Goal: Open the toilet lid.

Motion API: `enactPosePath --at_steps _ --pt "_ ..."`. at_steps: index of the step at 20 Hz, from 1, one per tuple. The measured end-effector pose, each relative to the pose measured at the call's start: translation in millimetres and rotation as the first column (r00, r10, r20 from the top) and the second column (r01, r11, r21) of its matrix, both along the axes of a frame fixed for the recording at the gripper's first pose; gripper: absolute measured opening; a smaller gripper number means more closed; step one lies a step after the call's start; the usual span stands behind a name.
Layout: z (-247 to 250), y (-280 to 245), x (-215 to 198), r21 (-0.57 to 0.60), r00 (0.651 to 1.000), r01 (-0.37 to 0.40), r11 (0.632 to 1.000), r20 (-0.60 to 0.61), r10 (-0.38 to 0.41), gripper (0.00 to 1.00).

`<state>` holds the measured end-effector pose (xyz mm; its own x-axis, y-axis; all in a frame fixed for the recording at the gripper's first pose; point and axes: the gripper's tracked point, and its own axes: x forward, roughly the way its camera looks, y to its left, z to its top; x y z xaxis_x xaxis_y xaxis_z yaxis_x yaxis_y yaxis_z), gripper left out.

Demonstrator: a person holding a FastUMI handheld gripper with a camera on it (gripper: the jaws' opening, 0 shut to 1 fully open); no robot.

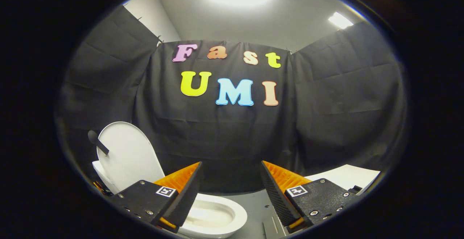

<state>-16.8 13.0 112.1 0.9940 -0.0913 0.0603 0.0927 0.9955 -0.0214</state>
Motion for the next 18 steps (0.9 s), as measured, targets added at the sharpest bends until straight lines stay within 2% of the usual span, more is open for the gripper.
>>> enactPosePath --at_steps 3,6,9,15,18 --pt "8 -17 -6 -0.01 0.999 0.0 1.0 0.038 0.0 0.95" --pt "4 -30 -9 0.048 0.997 -0.007 0.999 0.074 0.004 0.95" --pt "0 -41 -11 0.101 0.996 0.015 0.995 0.083 -0.024 0.95" --pt "-6 -61 -13 0.102 0.995 0.072 0.992 0.062 -0.078 0.95" --pt "-14 -77 -15 0.121 0.991 0.123 0.985 0.037 -0.128 0.95"
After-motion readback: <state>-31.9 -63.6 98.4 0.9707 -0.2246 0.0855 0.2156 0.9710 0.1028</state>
